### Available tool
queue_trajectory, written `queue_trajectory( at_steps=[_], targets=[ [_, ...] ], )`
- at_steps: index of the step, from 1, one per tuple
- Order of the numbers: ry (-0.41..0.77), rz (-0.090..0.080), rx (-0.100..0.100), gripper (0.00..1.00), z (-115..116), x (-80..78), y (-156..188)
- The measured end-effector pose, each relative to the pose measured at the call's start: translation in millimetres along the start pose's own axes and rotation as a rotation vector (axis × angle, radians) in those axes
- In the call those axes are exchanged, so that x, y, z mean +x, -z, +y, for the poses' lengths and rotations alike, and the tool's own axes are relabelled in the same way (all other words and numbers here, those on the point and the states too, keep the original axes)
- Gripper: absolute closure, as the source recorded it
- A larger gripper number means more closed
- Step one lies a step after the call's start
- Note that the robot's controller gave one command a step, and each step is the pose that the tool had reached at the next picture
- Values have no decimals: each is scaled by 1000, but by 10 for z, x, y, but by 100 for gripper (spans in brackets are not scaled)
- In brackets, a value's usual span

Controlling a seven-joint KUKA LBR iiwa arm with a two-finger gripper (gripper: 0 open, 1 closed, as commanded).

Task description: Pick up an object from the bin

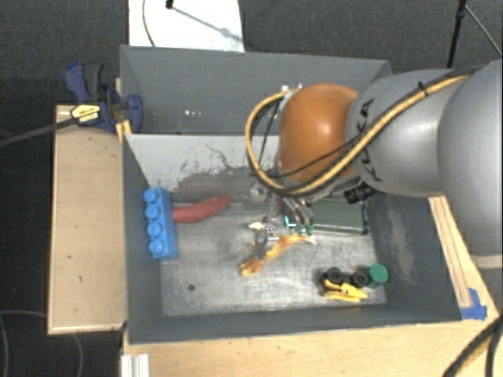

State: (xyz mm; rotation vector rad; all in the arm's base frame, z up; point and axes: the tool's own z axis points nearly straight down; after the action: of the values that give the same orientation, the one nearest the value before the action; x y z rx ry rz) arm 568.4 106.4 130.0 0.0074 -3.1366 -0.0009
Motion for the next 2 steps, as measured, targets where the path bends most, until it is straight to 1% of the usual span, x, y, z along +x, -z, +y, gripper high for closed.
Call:
queue_trajectory(
  at_steps=[1,2],
  targets=[
    [-2,-8,-1,0,-4,-21,40],
    [51,-15,-2,0,-130,91,-131]
  ],
)
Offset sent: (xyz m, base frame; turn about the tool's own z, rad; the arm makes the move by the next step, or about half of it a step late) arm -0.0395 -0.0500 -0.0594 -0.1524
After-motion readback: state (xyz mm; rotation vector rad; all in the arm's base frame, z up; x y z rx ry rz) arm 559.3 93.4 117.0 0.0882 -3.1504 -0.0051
